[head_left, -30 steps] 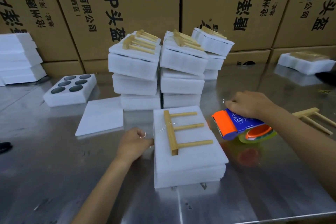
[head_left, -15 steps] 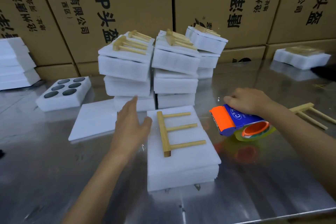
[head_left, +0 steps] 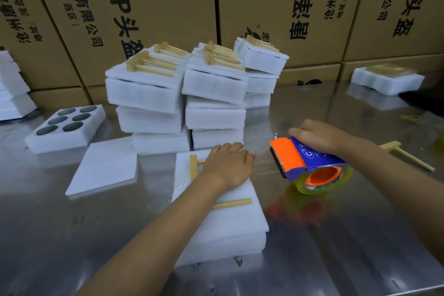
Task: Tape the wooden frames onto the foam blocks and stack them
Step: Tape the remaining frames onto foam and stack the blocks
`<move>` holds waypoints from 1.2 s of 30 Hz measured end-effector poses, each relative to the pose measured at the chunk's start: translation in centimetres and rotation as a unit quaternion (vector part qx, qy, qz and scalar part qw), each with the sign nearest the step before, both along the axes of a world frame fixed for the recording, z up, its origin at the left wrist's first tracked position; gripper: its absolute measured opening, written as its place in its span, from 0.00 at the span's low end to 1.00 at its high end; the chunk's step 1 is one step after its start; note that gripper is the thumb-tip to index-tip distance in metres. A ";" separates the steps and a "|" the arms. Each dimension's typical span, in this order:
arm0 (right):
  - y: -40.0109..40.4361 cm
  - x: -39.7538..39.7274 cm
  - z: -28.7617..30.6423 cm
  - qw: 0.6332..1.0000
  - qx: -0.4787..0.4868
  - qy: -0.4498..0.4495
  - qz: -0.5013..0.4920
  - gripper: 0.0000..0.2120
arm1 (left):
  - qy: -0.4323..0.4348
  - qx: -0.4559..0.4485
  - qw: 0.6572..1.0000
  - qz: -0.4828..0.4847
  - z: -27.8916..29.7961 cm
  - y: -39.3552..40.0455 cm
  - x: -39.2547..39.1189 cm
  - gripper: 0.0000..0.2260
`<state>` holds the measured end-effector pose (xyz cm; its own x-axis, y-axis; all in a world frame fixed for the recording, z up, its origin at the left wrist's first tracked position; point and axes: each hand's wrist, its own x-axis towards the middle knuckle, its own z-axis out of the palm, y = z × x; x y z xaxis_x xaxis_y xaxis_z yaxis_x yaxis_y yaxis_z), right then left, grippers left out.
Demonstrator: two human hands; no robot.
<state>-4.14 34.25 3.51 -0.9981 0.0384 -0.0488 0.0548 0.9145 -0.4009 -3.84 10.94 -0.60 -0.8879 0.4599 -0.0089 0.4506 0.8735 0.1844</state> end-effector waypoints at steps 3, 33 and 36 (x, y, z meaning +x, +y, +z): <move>1.0 -0.2 0.2 1.000 0.010 -0.018 -0.004 0.19 | -0.002 0.002 1.000 -0.001 -0.1 0.0 -0.2 0.24; 2.5 2.7 -0.7 0.968 0.223 0.085 -0.072 0.19 | -0.182 0.320 0.930 -0.007 1.4 4.5 0.7 0.08; 1.0 2.7 -1.2 0.955 0.268 0.111 -0.067 0.17 | -0.153 0.310 0.938 -0.020 1.2 4.6 0.6 0.08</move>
